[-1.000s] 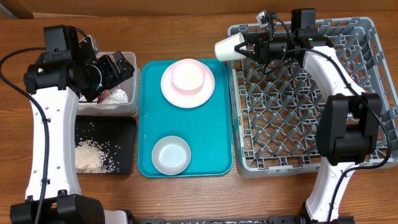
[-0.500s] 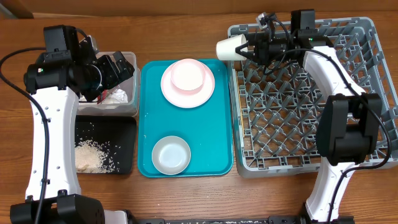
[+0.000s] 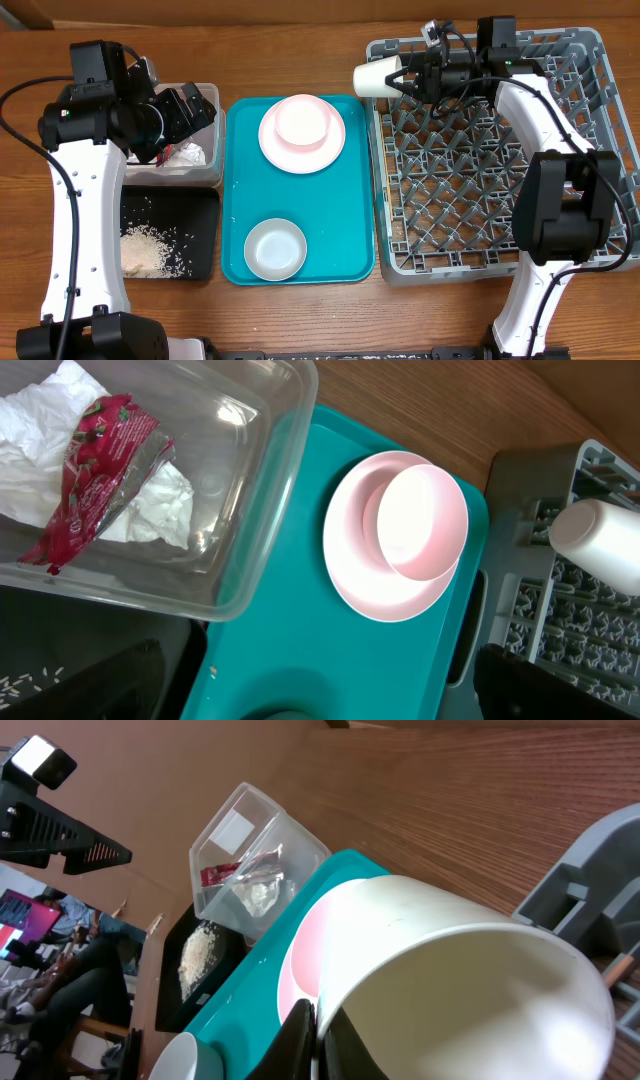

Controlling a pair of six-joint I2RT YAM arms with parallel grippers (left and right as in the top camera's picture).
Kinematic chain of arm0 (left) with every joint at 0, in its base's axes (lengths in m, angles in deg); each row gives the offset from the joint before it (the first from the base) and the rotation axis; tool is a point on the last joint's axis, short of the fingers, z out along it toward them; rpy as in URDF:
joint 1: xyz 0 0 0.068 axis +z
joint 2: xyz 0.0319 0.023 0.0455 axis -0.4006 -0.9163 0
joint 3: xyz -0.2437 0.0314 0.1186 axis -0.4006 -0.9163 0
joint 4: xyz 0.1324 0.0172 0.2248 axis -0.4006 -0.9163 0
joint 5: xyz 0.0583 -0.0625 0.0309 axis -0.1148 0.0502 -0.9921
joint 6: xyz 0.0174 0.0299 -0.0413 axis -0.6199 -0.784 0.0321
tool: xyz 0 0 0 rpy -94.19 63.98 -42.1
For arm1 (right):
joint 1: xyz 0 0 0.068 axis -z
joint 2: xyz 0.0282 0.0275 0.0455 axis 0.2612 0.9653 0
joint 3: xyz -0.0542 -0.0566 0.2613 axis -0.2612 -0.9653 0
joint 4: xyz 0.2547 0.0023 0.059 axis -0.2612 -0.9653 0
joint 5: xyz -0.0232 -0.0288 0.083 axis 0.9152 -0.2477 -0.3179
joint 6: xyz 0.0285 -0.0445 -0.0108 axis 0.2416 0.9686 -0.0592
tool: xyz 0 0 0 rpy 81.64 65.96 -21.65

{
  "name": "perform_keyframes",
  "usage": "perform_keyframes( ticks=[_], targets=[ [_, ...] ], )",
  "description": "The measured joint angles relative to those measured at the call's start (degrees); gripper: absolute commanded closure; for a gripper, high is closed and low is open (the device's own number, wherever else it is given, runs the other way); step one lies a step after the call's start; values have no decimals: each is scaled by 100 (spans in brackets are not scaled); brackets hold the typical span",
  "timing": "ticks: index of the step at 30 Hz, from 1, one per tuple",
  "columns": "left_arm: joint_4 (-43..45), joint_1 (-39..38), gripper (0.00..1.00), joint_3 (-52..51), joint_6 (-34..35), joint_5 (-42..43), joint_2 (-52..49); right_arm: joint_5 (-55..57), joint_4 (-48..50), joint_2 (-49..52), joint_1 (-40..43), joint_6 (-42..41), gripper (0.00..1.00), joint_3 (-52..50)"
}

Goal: Sort waste into correct bins and load items into the dishwasher
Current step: 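Lower the cup into the rack's top-left corner and open the gripper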

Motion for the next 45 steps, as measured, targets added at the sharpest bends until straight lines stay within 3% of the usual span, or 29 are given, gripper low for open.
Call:
perform_keyframes(
  ticks=[23, 27, 30, 45],
  targets=[
    [2, 0, 0, 0, 0, 0, 0, -728, 476, 470, 0, 4, 96, -4],
    [0, 0, 0, 0, 0, 0, 0, -728, 437, 470, 15, 4, 95, -4],
    [0, 0, 0, 0, 0, 0, 0, -708, 326, 470, 55, 0, 86, -4],
    [2, 0, 0, 0, 0, 0, 0, -297, -85, 503, 295, 2, 87, -7]
  ],
)
